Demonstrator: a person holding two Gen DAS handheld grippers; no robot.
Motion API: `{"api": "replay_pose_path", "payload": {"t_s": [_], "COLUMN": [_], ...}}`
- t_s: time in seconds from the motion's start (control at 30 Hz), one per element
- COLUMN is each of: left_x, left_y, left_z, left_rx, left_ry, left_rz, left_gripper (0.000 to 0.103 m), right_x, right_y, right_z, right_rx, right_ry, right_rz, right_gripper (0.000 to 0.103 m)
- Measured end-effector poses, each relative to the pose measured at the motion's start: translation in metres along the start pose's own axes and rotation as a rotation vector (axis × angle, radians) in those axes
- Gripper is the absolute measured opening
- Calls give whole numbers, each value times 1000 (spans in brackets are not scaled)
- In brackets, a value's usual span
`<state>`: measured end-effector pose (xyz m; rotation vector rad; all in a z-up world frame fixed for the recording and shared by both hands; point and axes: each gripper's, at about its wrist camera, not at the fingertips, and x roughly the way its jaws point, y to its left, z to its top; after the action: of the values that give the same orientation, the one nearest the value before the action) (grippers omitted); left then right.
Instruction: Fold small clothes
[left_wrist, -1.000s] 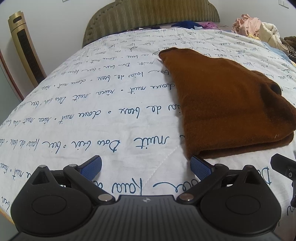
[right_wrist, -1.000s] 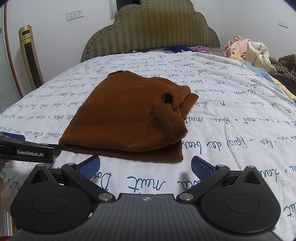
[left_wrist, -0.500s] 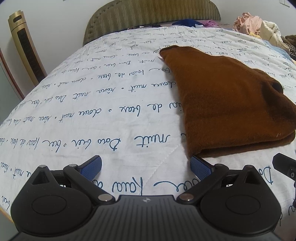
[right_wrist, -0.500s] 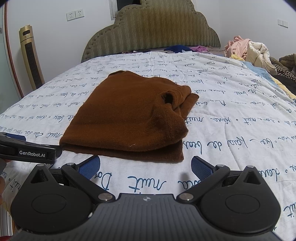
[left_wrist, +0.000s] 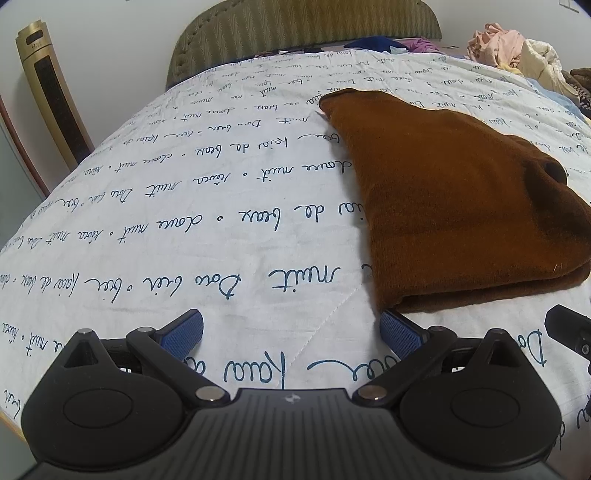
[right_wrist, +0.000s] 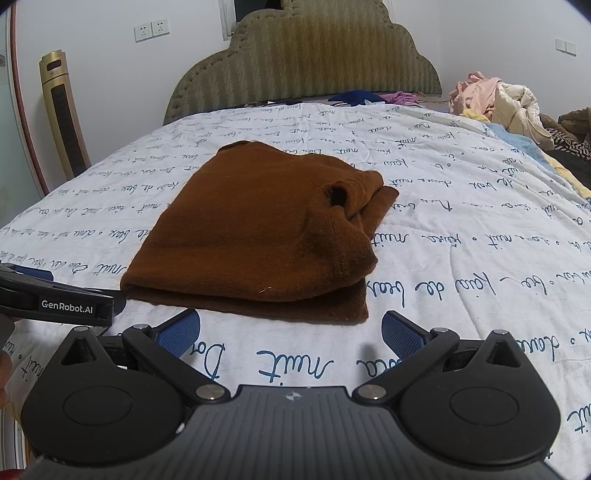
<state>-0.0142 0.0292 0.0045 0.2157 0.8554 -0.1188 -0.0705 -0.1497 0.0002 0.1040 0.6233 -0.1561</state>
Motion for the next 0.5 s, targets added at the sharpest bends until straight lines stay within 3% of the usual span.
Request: {"api": "replay_pose_path", "payload": {"t_s": [0.5], "left_x": [0], "left_y": [0], "left_z": [0], "left_rx": [0], "left_ry": [4], "left_rz": [2], "left_gripper": [103], "right_x": [1], "right_y": [2], "right_z": [0], "right_rx": [-2], "right_ry": [-1], "right_rz": [3], "right_gripper": [103]}}
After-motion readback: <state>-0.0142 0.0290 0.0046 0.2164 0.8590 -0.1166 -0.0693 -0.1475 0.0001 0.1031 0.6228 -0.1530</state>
